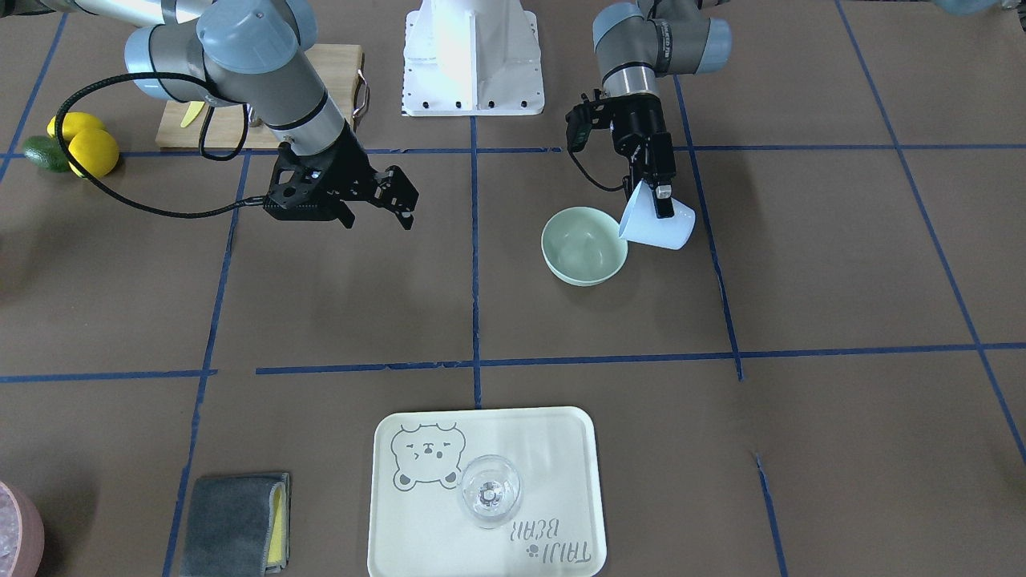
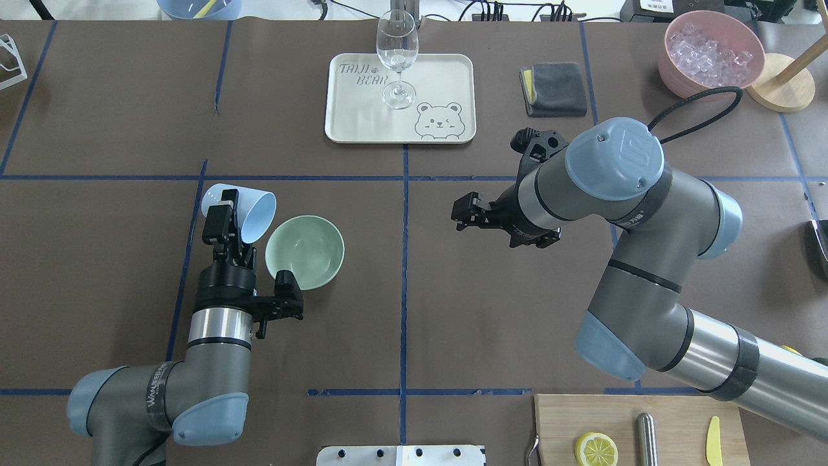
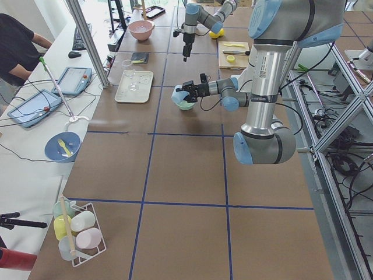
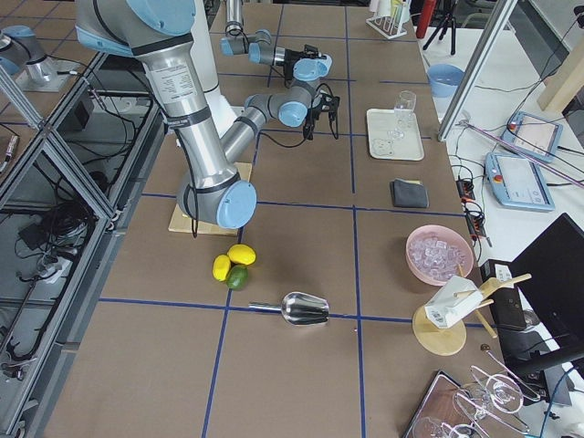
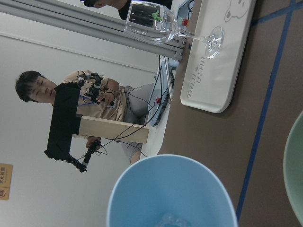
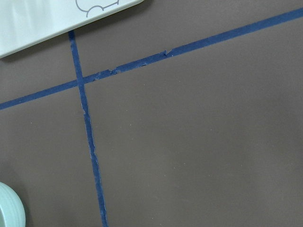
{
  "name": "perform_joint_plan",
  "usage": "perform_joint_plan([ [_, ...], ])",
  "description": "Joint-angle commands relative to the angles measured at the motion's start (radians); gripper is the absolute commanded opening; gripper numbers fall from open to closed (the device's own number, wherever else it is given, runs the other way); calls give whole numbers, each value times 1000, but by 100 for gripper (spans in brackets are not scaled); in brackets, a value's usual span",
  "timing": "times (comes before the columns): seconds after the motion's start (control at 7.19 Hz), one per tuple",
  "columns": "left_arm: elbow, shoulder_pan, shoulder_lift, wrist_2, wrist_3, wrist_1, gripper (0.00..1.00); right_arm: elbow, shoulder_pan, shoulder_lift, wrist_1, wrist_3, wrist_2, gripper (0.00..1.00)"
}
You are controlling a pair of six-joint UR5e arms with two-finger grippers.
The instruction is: Pour ice into bowl
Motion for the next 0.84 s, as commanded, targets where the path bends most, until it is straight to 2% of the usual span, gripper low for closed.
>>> perform_joint_plan([
  [0.0, 0, -1, 0, 41, 172, 0, 0, 0, -1, 2, 0, 0, 0, 100],
  [0.42, 0, -1, -1, 68, 364, 2, 0, 0, 1, 0, 0, 2, 1, 100],
  [0.7, 2, -2, 0, 88, 416, 0, 0, 1, 1, 0, 2, 2, 1, 100],
])
